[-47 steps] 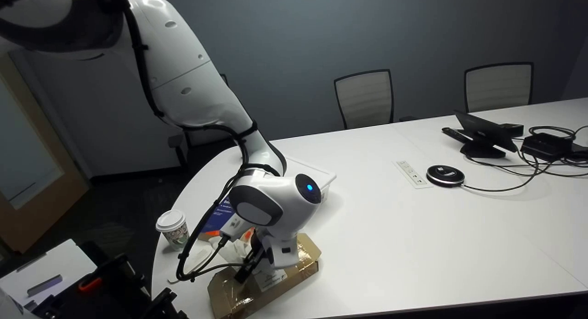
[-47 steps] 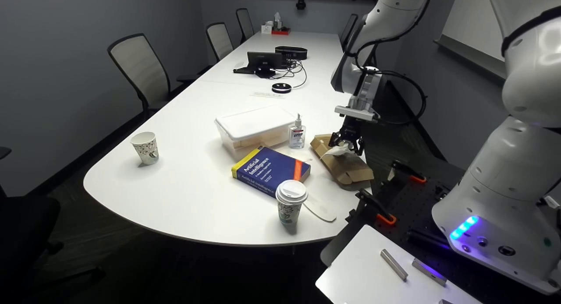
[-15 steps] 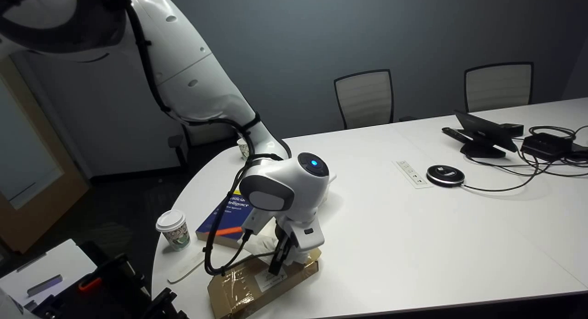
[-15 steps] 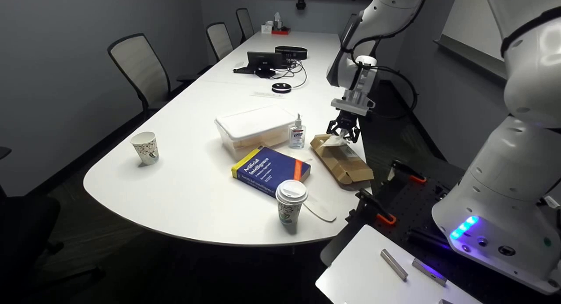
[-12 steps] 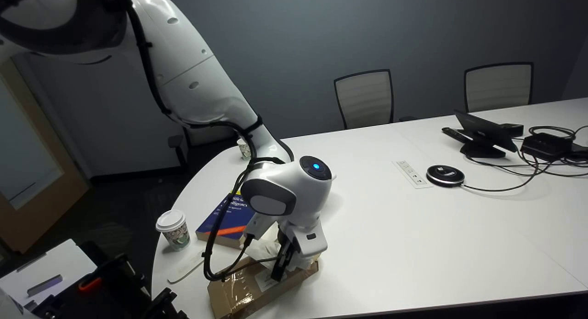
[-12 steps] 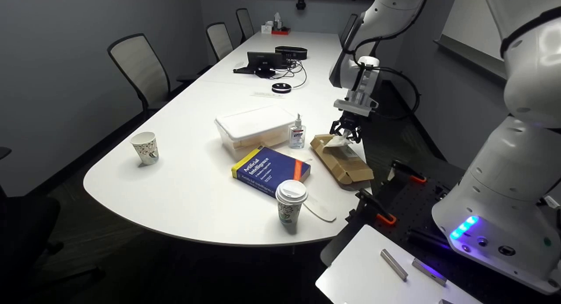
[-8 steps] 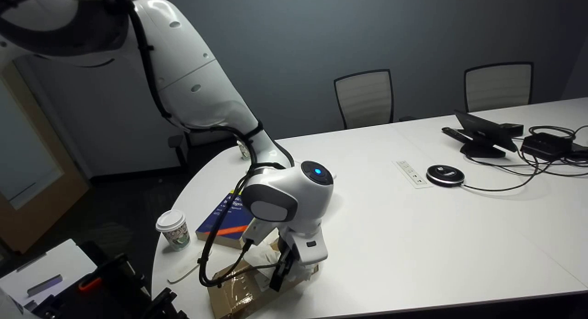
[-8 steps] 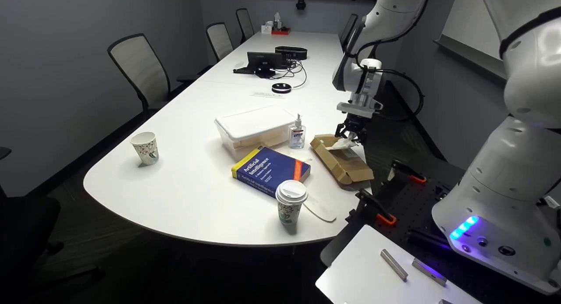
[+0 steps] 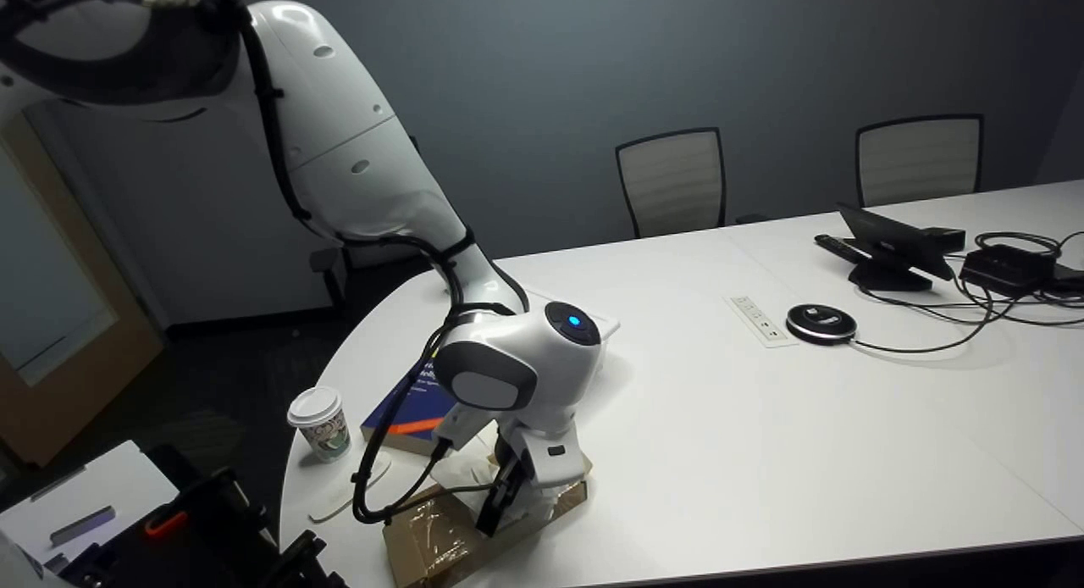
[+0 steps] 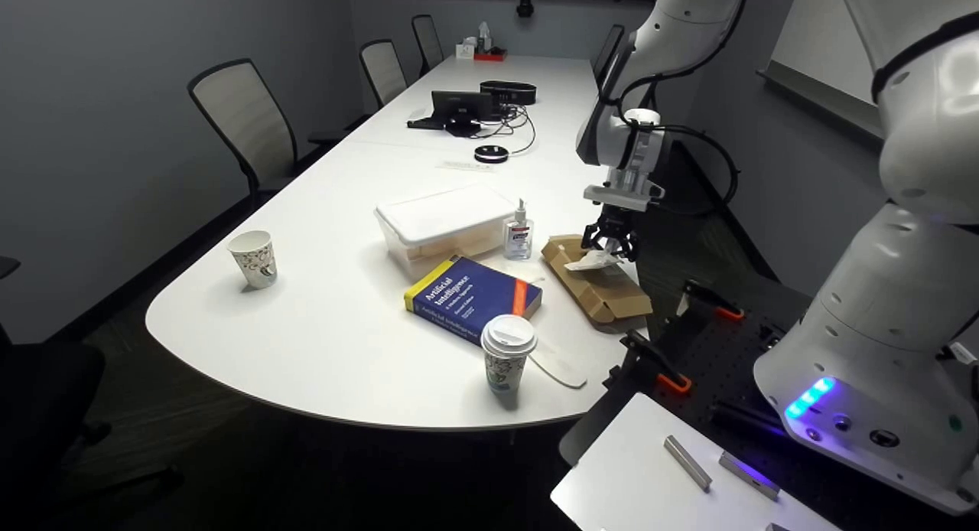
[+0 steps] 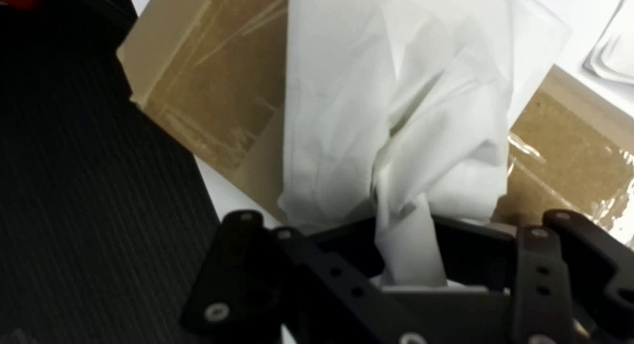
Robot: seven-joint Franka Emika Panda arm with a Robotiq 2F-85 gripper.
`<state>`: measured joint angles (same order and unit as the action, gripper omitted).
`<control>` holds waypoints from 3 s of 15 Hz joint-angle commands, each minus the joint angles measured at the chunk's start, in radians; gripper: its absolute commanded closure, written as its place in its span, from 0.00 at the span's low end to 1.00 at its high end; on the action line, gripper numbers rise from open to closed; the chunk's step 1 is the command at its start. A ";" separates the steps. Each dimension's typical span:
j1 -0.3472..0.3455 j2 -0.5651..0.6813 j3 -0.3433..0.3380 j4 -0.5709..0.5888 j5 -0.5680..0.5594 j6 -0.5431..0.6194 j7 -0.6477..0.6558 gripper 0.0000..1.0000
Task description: Pick the paper towel on the table and use it to wipe the brown box
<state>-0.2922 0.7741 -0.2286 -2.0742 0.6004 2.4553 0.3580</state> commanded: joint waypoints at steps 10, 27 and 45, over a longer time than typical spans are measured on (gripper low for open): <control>0.029 -0.078 0.033 -0.090 0.038 0.153 0.019 1.00; 0.180 -0.392 0.137 -0.408 -0.158 -0.106 -0.008 1.00; 0.220 -0.308 0.190 -0.339 -0.121 -0.086 -0.043 0.08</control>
<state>-0.0701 0.4863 -0.0454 -2.4036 0.4577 2.3329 0.3358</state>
